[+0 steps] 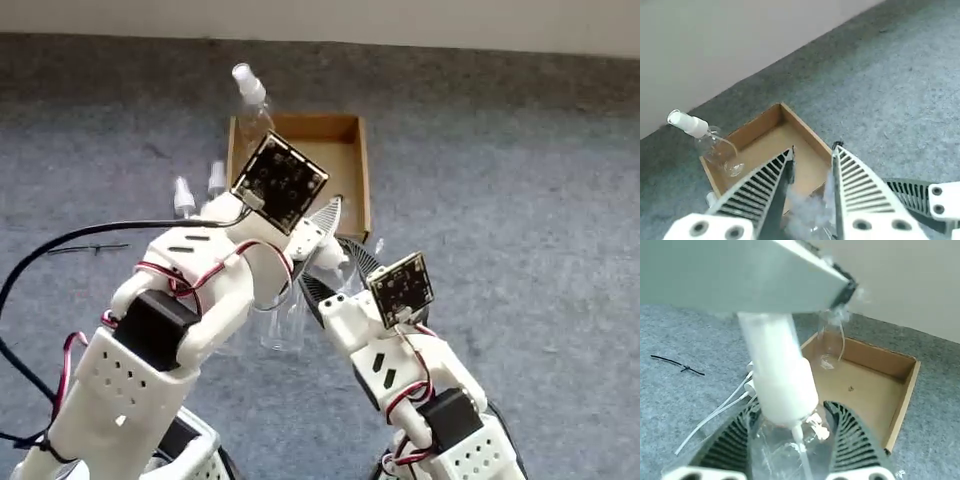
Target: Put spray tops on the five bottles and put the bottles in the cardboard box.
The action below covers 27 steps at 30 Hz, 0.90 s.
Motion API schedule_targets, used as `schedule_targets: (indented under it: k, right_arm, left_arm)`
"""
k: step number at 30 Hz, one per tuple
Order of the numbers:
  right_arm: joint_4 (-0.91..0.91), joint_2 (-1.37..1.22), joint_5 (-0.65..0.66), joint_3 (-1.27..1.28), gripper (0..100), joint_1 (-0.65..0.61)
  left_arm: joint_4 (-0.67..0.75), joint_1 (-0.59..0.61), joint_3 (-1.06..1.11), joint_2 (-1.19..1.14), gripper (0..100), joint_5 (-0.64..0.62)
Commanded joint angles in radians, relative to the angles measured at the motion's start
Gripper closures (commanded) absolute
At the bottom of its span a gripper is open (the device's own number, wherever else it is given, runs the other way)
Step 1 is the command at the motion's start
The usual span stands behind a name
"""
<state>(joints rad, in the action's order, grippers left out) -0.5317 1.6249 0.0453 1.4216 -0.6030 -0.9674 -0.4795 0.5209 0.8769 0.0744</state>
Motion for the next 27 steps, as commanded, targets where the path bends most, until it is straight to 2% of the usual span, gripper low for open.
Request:
schedule_targets:
  k: [1, 5, 9, 13, 16, 21, 25, 27]
  right_arm:
    - [0.024, 0.013, -0.011, -0.012, 99.5, 0.002]
    - [0.024, 0.013, -0.011, -0.012, 99.5, 0.002]
    - [0.024, 0.013, -0.011, -0.012, 99.5, 0.002]
    - [0.024, 0.013, -0.011, -0.012, 99.5, 0.002]
    - [0.025, 0.008, -0.011, -0.013, 99.5, 0.002]
    - [0.027, 0.005, -0.003, -0.016, 99.5, 0.002]
    - [0.027, -0.028, -0.003, -0.116, 99.5, 0.002]
    - [0.028, -0.120, -0.003, -0.197, 99.5, 0.002]
  left_arm:
    - [-0.003, -0.015, 0.038, 0.012, 87, 0.034]
    - [-0.002, -0.013, 0.025, 0.019, 87, 0.060]
    - [-0.011, -0.002, -0.099, 0.013, 87, 0.060]
    - [-0.092, 0.074, -0.237, 0.021, 87, 0.060]
    - [-0.186, 0.162, -0.297, 0.021, 87, 0.060]
    - [-0.265, 0.286, -0.226, 0.018, 87, 0.060]
    - [-0.265, 0.484, -0.110, 0.021, 87, 0.055]
    - [-0.215, 0.604, -0.035, 0.018, 87, 0.054]
